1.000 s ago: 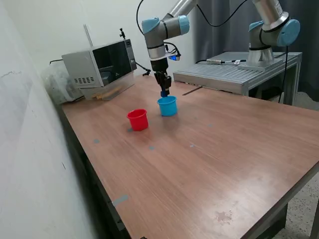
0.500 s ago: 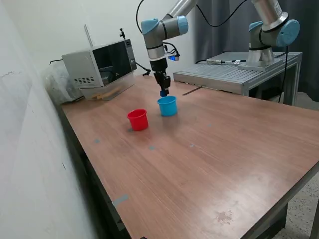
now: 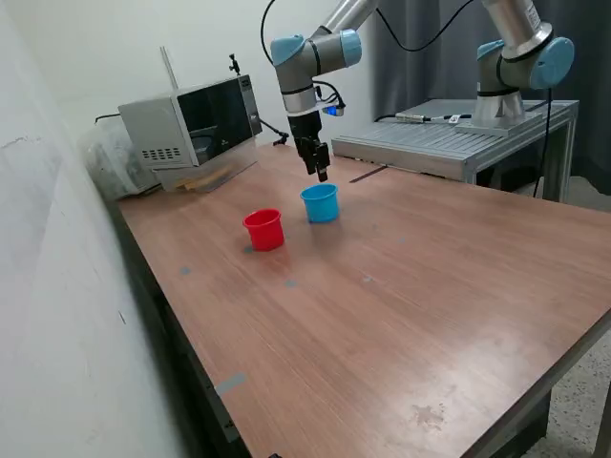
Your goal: Place red objects in the red bin, and blue objects in the blue bin.
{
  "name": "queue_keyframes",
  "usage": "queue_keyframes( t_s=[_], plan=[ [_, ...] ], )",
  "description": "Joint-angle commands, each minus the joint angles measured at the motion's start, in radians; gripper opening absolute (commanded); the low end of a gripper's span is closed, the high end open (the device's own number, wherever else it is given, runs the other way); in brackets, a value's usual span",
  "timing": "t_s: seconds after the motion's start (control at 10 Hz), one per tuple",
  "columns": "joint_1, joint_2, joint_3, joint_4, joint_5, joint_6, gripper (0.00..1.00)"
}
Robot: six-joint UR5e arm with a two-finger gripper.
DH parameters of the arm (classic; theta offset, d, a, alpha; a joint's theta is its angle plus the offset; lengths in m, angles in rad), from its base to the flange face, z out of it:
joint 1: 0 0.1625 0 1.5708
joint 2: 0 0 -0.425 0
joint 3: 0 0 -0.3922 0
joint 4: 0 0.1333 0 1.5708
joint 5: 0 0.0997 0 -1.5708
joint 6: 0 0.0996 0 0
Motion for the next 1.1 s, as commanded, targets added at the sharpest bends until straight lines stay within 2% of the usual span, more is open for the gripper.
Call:
queue_keyframes(
  t_s=[0.0, 0.1, 0.2, 0.3, 0.4, 0.6, 0.8, 0.9, 1.0],
  plan=[
    [0.001, 0.000, 0.000, 0.001, 0.000, -0.001, 1.00],
    [0.005, 0.000, 0.000, 0.001, -0.002, -0.001, 1.00],
    [0.007, -0.003, -0.003, 0.013, -0.017, 0.004, 1.00],
    [0.010, -0.036, -0.003, 0.103, -0.047, 0.011, 1.00],
    [0.059, -0.084, 0.000, 0.216, -0.054, 0.010, 1.00],
    [0.076, -0.213, 0.019, 0.291, -0.054, 0.008, 1.00],
    [0.068, -0.407, 0.070, 0.470, -0.057, 0.002, 1.00],
    [0.070, -0.458, 0.082, 0.501, -0.060, 0.002, 1.00],
    [0.065, -0.498, 0.108, 0.524, -0.107, 0.004, 1.00]
  ],
)
